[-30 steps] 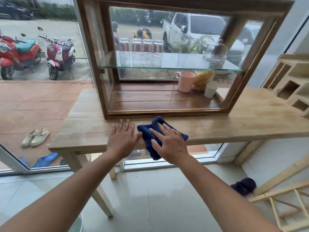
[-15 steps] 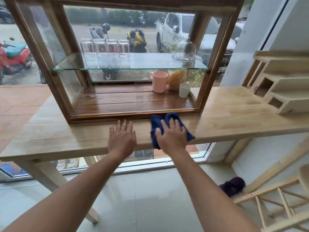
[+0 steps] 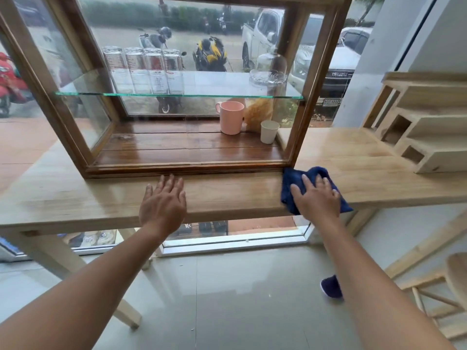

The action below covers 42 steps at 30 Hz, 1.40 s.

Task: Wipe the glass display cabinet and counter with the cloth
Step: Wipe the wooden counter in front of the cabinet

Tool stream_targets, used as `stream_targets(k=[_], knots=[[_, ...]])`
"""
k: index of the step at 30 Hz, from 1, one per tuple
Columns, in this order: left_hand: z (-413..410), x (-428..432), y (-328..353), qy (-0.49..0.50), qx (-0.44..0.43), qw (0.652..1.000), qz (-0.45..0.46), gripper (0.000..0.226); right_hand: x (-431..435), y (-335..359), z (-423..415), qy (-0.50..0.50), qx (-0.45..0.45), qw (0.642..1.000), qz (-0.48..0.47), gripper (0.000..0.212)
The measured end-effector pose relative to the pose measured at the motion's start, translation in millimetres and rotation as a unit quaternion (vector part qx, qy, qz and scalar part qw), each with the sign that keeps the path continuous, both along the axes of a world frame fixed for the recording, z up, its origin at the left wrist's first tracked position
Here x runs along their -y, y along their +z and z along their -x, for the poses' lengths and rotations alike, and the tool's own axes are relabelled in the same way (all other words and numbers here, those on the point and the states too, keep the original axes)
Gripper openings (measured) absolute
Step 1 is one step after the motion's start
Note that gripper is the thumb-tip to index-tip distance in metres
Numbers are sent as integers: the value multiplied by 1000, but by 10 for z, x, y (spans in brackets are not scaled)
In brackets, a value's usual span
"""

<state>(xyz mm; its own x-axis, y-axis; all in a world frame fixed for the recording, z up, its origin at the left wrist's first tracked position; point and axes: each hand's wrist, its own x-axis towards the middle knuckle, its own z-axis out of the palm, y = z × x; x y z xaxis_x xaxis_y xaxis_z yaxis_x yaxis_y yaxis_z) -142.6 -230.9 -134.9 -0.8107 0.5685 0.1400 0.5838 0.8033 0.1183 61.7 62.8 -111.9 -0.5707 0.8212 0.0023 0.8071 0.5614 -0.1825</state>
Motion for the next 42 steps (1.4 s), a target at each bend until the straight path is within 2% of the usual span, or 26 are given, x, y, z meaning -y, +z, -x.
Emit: stream_targets(k=[3, 6, 9, 11, 13, 16, 19, 21, 24, 29, 32, 36, 39, 41, 42], knots=[[5, 2, -12, 1, -1, 1000, -2, 56, 377, -2, 353, -3, -7, 1000, 0, 68], [9, 3, -8, 1, 2, 1000, 5, 56, 902, -34, 504, 145, -50, 988, -10, 59], [5, 14, 12, -4, 11, 1000, 12, 56, 1000, -43, 294, 299, -56, 952, 6, 60], [11, 19, 19, -8, 20, 1000, 16, 57, 723, -62, 45, 326, -59, 944, 16, 58], [23, 34, 27, -17, 32, 999, 22, 57, 293, -83, -214, 253, -68, 965, 1, 53], [59, 107, 63, -50, 53, 997, 29, 57, -187, -38, -405, 54, -59, 997, 6, 57], [107, 246, 88, -85, 66, 994, 29, 57, -55, 17, -139, -78, -24, 996, 28, 60], [155, 369, 85, -64, 69, 995, 19, 58, 311, 57, 166, -112, -2, 994, 15, 69], [285, 651, 62, -17, 63, 998, 9, 59, 1048, 42, 703, -35, -1, 999, 5, 74], [437, 1018, 62, -19, 66, 998, 11, 58, 2164, 23, 1401, 152, 3, 988, -7, 70], [468, 1078, 55, -27, 67, 997, 17, 58, 2437, 2, 1520, 262, -16, 965, -9, 66], [477, 1049, 103, -19, 81, 996, -15, 55, 2316, -56, 1238, 419, -77, 904, -24, 57], [488, 988, 126, -13, 93, 993, -73, 52, 2116, -58, 862, 435, -120, 893, -9, 51], [452, 905, 161, -27, 73, 989, -125, 50, 1976, -30, 626, 393, -190, 900, 2, 44], [408, 830, 194, -42, 64, 986, -145, 48, 1916, 23, 513, 354, -229, 906, 42, 39]])
